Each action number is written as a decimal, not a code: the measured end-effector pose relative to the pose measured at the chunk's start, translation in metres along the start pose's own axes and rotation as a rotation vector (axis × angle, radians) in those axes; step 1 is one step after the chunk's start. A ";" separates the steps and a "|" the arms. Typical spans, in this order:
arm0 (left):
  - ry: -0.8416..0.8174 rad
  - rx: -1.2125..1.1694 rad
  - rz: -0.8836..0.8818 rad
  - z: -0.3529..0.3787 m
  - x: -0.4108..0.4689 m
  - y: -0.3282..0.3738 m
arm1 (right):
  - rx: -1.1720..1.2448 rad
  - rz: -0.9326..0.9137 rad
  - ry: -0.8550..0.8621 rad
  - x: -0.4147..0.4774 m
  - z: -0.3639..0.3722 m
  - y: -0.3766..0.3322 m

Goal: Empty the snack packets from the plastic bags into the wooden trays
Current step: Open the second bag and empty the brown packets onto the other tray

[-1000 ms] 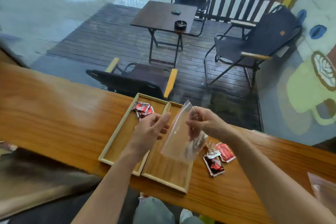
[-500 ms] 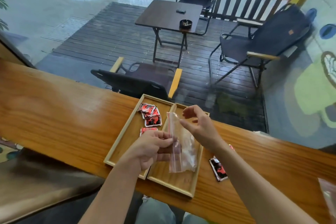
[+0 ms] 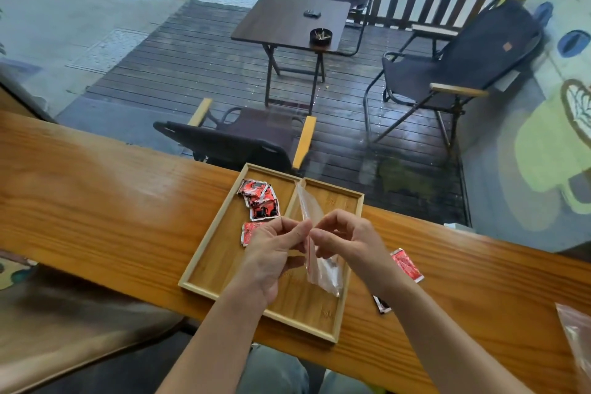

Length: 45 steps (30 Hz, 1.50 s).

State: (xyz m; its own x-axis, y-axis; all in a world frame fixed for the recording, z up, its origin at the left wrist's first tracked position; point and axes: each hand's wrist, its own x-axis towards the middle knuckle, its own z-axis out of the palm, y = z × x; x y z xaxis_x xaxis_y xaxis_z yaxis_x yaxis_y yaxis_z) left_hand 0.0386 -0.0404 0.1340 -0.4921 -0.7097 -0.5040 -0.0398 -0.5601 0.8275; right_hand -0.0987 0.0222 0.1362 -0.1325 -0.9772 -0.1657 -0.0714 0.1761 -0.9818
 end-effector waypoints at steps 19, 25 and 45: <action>-0.054 0.078 0.133 0.016 0.001 -0.017 | -0.089 0.151 -0.043 -0.011 -0.003 0.004; -0.009 0.032 0.125 0.015 0.000 -0.016 | 0.048 0.130 0.019 -0.012 -0.008 0.005; -0.045 0.103 0.115 0.017 0.000 -0.018 | 0.172 0.233 -0.151 -0.021 -0.017 0.004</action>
State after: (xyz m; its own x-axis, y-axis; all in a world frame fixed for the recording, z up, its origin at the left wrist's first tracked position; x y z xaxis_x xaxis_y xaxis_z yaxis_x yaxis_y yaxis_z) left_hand 0.0241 -0.0227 0.1229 -0.5368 -0.7457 -0.3947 -0.0690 -0.4275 0.9014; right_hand -0.1126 0.0455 0.1373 0.0235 -0.9218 -0.3869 0.1138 0.3870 -0.9150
